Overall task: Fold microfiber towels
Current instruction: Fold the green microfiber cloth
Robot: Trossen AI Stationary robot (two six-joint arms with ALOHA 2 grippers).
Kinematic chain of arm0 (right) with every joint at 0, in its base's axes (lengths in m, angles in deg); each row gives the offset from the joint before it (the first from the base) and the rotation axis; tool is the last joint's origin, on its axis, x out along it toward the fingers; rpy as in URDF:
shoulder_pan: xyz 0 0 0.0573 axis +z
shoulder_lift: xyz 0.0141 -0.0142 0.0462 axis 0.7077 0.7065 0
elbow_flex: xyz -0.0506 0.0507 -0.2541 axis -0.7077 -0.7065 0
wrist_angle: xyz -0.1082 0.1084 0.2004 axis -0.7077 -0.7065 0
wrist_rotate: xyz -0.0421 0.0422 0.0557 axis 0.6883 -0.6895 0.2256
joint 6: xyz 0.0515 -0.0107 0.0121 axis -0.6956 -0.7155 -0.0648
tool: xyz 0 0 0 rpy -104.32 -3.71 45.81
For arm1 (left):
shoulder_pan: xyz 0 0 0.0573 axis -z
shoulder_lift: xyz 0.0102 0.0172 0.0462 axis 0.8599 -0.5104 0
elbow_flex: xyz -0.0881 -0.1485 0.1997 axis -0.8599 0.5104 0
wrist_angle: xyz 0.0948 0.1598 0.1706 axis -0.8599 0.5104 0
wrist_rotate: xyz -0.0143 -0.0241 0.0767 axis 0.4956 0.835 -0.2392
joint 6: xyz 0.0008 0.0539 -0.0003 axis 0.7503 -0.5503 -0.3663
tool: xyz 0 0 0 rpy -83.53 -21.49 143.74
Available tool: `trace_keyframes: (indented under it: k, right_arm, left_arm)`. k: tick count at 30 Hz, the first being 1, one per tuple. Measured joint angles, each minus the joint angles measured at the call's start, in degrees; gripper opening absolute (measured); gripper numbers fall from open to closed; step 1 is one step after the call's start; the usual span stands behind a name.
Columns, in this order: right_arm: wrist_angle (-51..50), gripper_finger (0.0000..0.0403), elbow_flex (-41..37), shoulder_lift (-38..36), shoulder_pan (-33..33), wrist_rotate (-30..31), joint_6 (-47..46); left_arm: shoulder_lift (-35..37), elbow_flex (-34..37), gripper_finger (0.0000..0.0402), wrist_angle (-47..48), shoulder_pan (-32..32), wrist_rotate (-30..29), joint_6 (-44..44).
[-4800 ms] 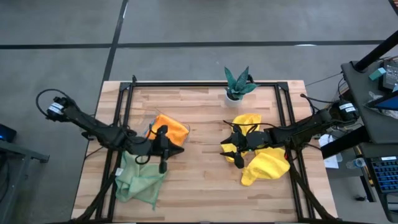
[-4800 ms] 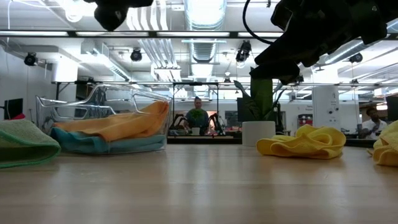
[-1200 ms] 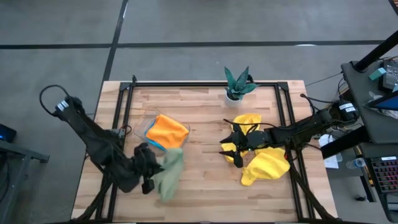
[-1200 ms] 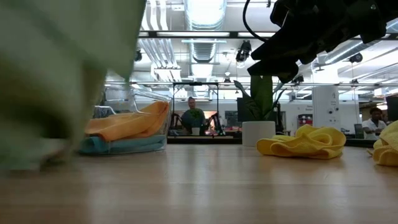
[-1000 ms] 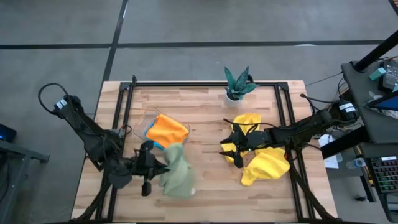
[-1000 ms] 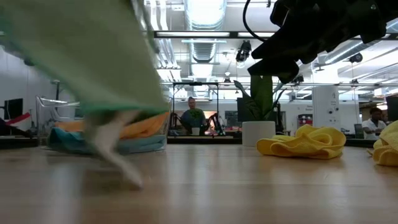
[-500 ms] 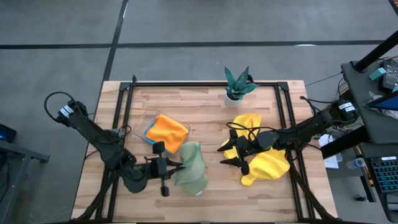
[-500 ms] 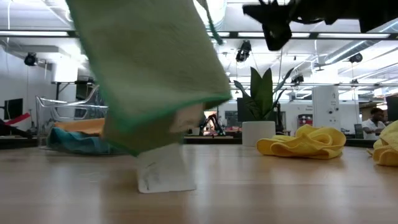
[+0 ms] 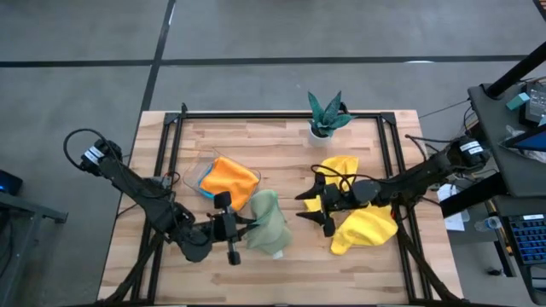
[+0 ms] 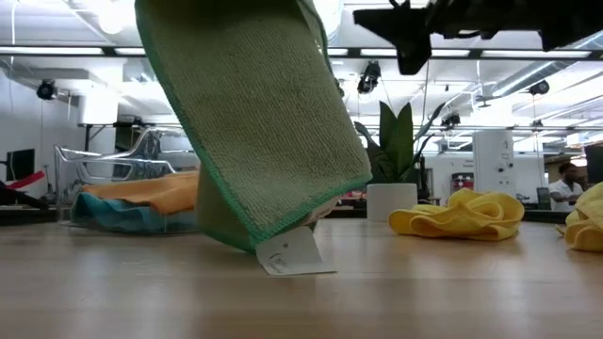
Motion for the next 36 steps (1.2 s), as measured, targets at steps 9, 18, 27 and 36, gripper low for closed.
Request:
trace_keyframes:
  k: [9,18,27,36]
  right_arm:
    - [5.5,0.0233,6.9,12.1,-1.3,-0.2,1.4]
    - [5.5,0.0217,14.2,17.9,-4.5,-11.8,-0.9]
    - [2.2,0.0038,14.7,16.0,-3.9,-17.2,2.8]
    - [-5.0,0.0009,14.6,12.1,-3.1,-18.2,4.3]
  left_arm:
    - [0.0,0.0,0.0001,-1.3,-0.1,0.0,-0.2]
    - [0.0,0.0,0.0001,-1.2,-0.1,0.2,-0.2]
    - [0.0,0.1,0.0001,-1.1,-0.1,0.2,-0.2]
    - [0.2,0.0,0.0022,-0.9,-0.1,1.9,3.1]
